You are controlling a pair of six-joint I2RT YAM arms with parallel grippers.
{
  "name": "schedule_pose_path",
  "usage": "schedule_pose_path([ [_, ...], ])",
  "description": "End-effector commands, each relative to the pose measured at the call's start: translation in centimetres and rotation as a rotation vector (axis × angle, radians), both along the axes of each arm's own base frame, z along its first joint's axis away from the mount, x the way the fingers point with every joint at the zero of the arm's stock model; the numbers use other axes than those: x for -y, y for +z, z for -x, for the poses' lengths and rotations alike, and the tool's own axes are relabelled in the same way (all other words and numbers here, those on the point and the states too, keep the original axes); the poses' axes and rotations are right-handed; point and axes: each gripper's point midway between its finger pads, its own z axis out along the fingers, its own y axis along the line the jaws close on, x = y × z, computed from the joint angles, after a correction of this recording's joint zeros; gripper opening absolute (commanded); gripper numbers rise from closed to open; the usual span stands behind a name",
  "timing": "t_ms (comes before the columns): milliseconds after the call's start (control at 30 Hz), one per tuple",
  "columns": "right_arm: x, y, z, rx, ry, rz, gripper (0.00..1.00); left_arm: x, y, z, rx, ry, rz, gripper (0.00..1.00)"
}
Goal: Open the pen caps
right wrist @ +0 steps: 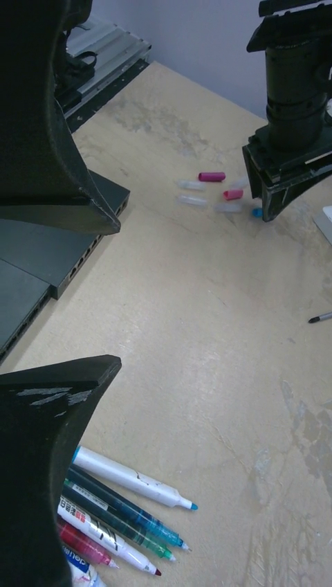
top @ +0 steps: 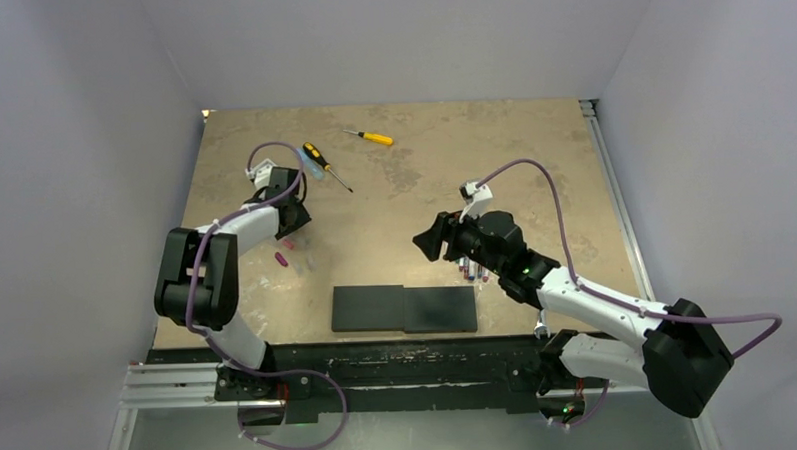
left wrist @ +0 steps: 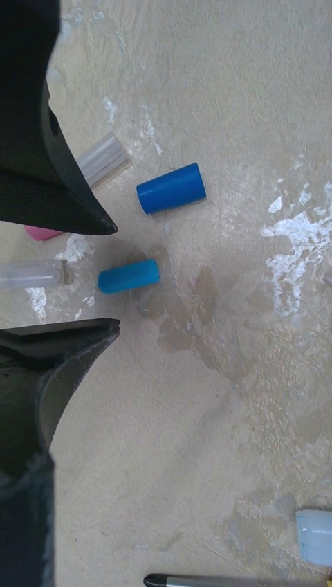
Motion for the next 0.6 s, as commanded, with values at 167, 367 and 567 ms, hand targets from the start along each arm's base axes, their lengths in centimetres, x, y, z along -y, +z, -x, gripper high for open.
schedule_pose_path([
  [167, 0.2, 2.0, 0.4, 0.047, 0.011, -0.031, 0.68, -0.7, 12.8, -4.8, 0.324, -0.001, -0.024, 0.51],
  [367, 0.7, 1.6, 0.5, 0.035, -0.005, -0.009, 0.67, -0.6, 14.6, -10.5, 0.350, -0.025, -0.032, 0.50],
  [567, 0.6, 1.1, 0.7, 0.022, 0.010, 0.006, 0.67, 1.7, 13.1, -15.3, 0.338, -0.117, 0.032, 0.48],
])
